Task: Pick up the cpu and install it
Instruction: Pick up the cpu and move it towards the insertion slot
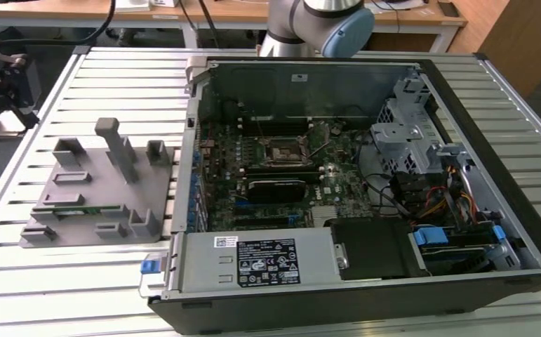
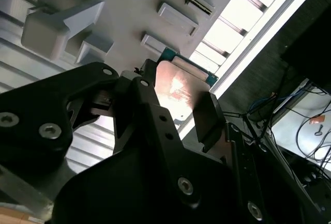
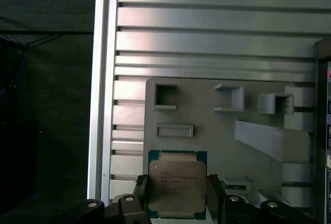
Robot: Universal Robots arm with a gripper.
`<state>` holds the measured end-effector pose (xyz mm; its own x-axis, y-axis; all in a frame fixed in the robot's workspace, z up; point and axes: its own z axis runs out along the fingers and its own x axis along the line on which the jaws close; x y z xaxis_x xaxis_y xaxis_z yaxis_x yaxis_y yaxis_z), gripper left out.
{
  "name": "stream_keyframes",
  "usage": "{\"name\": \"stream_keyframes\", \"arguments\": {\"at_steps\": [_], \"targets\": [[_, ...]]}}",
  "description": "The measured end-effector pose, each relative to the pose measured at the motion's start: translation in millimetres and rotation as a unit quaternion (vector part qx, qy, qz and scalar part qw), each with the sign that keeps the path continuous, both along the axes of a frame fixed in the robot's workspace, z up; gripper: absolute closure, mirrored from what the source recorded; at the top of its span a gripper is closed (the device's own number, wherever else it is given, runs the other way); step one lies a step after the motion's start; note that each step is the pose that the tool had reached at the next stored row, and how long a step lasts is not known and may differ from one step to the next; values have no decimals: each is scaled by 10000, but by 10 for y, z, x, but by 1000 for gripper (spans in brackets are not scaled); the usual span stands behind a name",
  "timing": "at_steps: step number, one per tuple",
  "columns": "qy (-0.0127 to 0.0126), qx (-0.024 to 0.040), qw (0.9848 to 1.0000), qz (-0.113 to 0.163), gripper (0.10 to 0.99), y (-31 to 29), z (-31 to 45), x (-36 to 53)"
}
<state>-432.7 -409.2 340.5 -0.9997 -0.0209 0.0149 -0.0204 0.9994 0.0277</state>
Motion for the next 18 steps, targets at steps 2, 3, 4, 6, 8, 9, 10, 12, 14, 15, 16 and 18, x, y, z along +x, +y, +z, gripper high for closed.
{"name": "stream_keyframes", "arguments": {"at_steps": [2, 3, 4, 6, 8, 9, 10, 12, 14, 15, 16, 18], "targets": [[-1, 1, 10000, 0, 553, 0, 65, -1], [0, 0, 10000, 0, 553, 0, 99, -3], [0, 0, 10000, 0, 553, 0, 136, -4], [0, 0, 10000, 0, 553, 0, 204, -6], [0, 0, 10000, 0, 553, 0, 275, -8], [0, 1, 10000, 0, 553, 0, 310, -9], [1, 0, 10000, 0, 553, 0, 346, -10], [-1, 1, 10000, 0, 553, 1, 415, -11], [-1, 3, 10000, 0, 553, 1, 423, -12], [-1, 3, 10000, 0, 553, 0, 423, -12], [-1, 3, 10000, 0, 553, 1, 423, -12], [0, 3, 10000, 1, 553, 1, 424, 17]]}}
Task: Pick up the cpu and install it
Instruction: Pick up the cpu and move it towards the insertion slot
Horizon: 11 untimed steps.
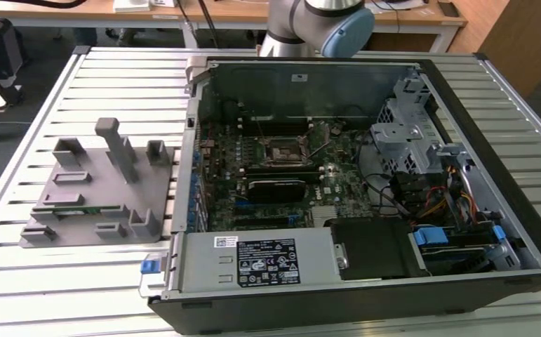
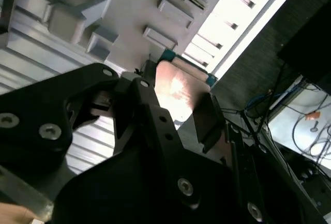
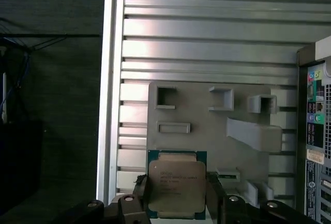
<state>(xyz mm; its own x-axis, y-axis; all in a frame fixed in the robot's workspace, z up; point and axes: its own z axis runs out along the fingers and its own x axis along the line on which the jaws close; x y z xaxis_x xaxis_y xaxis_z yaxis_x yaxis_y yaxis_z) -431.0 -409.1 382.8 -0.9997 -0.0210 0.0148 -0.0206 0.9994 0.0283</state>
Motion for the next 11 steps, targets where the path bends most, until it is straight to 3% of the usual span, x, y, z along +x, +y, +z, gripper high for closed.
{"name": "stream_keyframes", "arguments": {"at_steps": [11], "targets": [[0, 0, 10000, 0, 553, -1, -13, 497]]}}
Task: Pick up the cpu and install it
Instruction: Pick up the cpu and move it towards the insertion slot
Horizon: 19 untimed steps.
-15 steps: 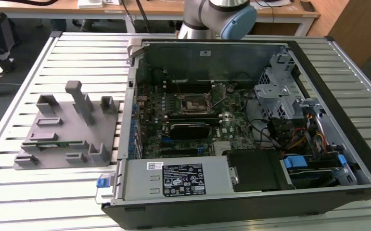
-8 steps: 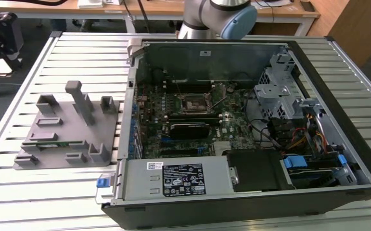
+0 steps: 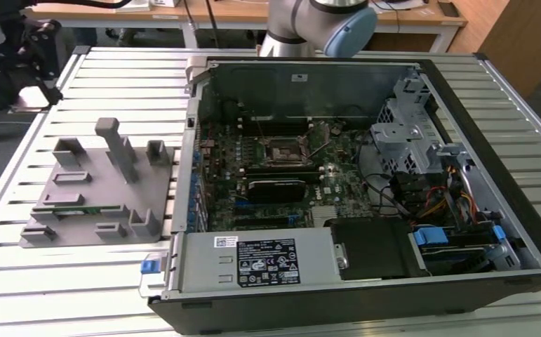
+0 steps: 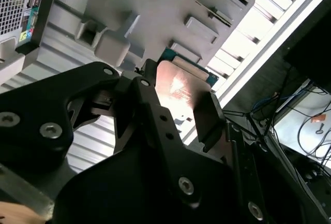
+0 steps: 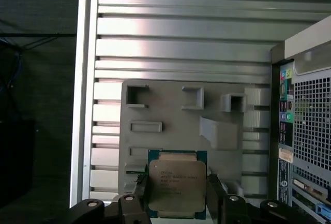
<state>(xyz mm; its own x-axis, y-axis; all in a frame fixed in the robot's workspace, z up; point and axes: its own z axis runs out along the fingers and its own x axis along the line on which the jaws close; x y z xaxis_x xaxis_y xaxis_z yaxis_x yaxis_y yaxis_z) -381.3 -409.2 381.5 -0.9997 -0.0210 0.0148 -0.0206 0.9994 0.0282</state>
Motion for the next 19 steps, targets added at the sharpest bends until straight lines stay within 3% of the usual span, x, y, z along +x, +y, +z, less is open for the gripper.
{"name": "stream_keyframes", "arguments": {"at_steps": [13, 19], "targets": [[0, 0, 10000, -1, 553, 1, -9, 594], [0, 0, 10000, -4, 553, 13, 27, 649]]}}
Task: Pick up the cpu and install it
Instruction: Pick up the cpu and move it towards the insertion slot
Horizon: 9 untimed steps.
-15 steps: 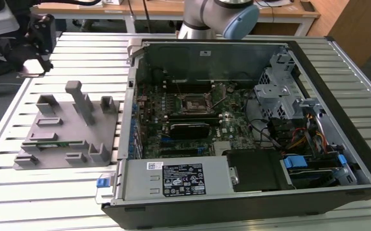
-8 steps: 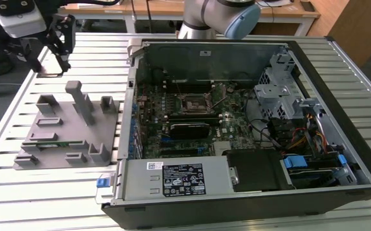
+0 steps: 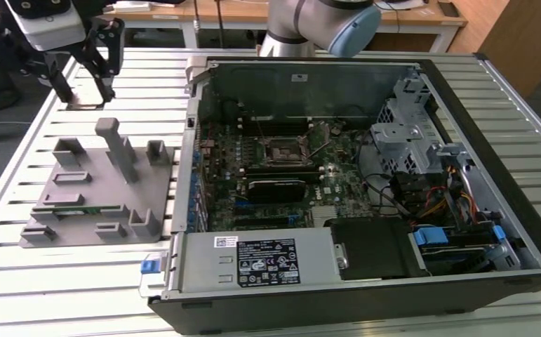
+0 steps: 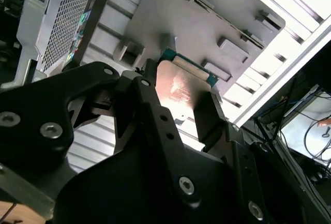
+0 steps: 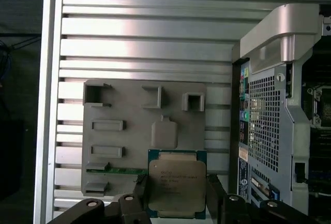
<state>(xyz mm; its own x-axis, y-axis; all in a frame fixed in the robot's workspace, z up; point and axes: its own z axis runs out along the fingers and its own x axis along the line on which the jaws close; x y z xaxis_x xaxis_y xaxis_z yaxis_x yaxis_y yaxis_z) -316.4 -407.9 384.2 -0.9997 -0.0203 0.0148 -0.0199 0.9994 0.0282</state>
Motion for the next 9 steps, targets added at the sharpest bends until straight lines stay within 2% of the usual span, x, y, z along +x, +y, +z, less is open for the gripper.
{"name": "stream_keyframes", "arguments": {"at_steps": [3, 9], "targets": [[0, 22, 10000, -1, 553, 7, 1, 55], [2, 36, 10000, -1, 553, 34, -12, 302]]}}
